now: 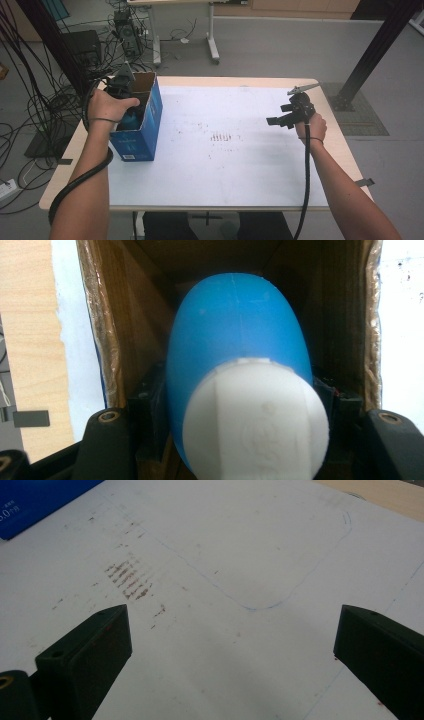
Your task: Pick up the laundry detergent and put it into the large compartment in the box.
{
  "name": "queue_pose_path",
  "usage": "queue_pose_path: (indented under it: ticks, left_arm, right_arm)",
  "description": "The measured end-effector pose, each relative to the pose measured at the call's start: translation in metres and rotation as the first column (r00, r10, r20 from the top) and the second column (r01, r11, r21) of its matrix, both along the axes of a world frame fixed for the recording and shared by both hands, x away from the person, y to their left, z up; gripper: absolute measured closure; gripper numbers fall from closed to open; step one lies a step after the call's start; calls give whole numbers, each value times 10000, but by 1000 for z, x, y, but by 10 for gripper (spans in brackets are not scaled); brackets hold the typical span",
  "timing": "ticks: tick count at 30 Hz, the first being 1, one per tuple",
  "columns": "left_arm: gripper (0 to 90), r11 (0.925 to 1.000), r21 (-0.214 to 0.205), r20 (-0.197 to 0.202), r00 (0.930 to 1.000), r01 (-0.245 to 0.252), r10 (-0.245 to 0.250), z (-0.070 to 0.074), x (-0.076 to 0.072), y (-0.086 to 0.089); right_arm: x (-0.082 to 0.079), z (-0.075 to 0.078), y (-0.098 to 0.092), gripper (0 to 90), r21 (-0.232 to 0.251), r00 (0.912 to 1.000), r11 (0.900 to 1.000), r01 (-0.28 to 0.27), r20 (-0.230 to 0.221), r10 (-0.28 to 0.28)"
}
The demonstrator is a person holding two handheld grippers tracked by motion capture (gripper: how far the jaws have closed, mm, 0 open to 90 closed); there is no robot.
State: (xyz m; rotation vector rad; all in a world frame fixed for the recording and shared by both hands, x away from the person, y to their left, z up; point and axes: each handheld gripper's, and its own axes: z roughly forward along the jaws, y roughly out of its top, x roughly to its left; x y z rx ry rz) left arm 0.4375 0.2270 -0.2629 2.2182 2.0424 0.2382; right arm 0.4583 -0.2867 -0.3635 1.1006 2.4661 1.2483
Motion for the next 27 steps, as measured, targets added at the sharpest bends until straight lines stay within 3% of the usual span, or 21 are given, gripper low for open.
queue_pose_path:
  ticks: [27]
  left_arm:
    - [375, 10000, -55, 29, 10000, -22, 22, 0, 0, 1]
  right_arm:
    - [0, 1, 0, 19, -49, 10000, 10000, 16, 24, -16]
